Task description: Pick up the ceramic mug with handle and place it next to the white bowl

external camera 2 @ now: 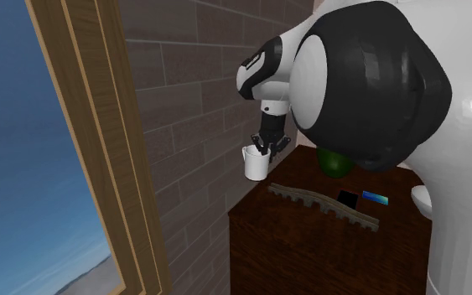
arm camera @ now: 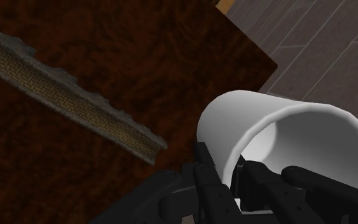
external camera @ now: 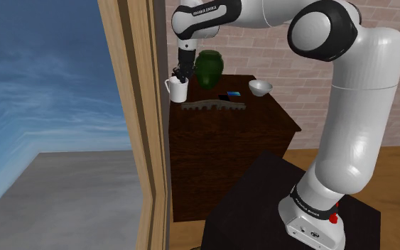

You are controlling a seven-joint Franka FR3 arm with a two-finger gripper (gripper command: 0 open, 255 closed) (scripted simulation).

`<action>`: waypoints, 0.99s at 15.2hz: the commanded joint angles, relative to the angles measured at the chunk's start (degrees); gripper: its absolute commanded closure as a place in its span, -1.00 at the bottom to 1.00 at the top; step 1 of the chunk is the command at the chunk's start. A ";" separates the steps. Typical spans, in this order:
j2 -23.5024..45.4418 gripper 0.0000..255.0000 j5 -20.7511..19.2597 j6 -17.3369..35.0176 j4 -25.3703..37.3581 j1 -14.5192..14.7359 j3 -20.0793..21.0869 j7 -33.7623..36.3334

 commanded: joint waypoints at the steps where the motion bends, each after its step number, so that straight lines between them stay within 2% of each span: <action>1: -0.09 1.00 -0.03 -1.59 1.50 -0.02 -0.01 0.10; 11: -0.26 1.00 -0.15 -9.02 8.77 -0.10 -0.05 0.54; 15: -4.82 1.00 0.15 -7.46 2.36 -2.92 -1.60 -3.99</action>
